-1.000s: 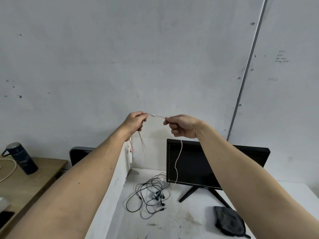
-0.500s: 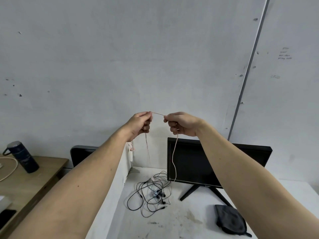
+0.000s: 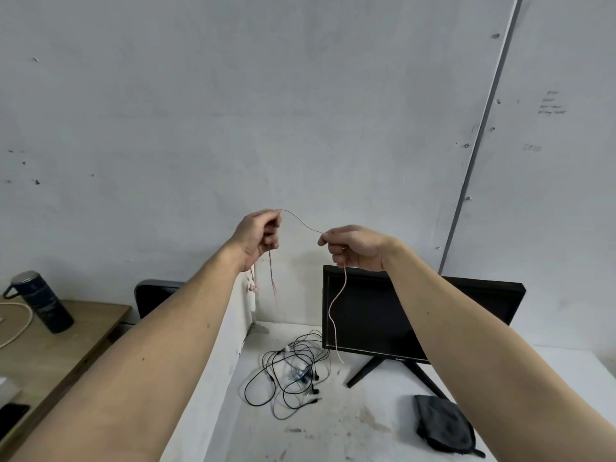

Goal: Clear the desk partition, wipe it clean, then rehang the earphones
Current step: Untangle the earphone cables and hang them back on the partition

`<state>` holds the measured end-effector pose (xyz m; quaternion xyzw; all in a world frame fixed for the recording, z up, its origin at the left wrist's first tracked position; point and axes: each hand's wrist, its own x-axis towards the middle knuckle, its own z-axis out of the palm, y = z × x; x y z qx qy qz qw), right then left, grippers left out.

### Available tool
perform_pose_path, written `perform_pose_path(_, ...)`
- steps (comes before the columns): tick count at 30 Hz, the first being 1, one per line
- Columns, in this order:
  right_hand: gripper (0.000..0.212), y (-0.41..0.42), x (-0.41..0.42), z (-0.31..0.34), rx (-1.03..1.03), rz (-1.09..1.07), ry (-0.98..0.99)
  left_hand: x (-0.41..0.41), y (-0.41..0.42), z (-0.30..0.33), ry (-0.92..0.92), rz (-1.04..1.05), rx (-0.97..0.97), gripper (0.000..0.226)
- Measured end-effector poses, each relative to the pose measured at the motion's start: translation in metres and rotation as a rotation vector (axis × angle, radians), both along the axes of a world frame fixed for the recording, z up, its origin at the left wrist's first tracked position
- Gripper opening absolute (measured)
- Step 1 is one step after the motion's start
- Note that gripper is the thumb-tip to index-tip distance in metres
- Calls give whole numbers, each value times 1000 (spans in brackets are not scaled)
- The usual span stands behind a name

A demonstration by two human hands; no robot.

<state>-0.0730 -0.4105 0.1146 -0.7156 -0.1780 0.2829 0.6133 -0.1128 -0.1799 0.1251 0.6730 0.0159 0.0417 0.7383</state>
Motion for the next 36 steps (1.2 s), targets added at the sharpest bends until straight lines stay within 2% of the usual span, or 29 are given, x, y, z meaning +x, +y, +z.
perform_pose_path(3,18,7,-1,2,42,-22,-15,-2,0,-6,33,-43,108,20)
perform_pose_path(8,18,24,3,7,56,-35,-78,-4,-19,-7,36,-135,262,22)
perform_pose_path(10,10,28,3,1,32,-84,-80,-4,-21,-4,34,-139,260,23)
perform_pose_path(12,20,34,1,-9,13,-95,-42,-3,-22,-1,35,-158,224,24)
perform_pose_path(14,43,40,-6,-18,-27,21,-15,-1,-24,-1,32,-171,211,25)
perform_pose_path(15,48,44,-11,-21,-61,109,-18,0,-25,0,28,-175,212,24)
perform_pose_path(17,40,49,-19,-28,-89,242,-1,3,-26,-1,22,-159,209,24)
perform_pose_path(21,15,45,-24,-36,53,253,119,7,-17,1,-5,36,125,24)
perform_pose_path(25,24,24,-22,-42,64,245,220,13,6,-5,11,314,-93,25)
perform_pose_path(27,26,16,-20,-41,112,237,242,17,17,-10,54,411,-110,24)
perform_pose_path(30,29,15,-17,-34,109,185,233,19,22,-23,223,446,113,17)
perform_pose_path(32,29,18,-16,-28,34,155,190,18,19,-33,343,386,320,14)
perform_pose_path(34,28,23,-16,-23,-50,138,151,17,13,-41,384,283,516,27)
perform_pose_path(36,29,29,-16,-20,-134,128,121,14,4,-42,300,154,561,42)
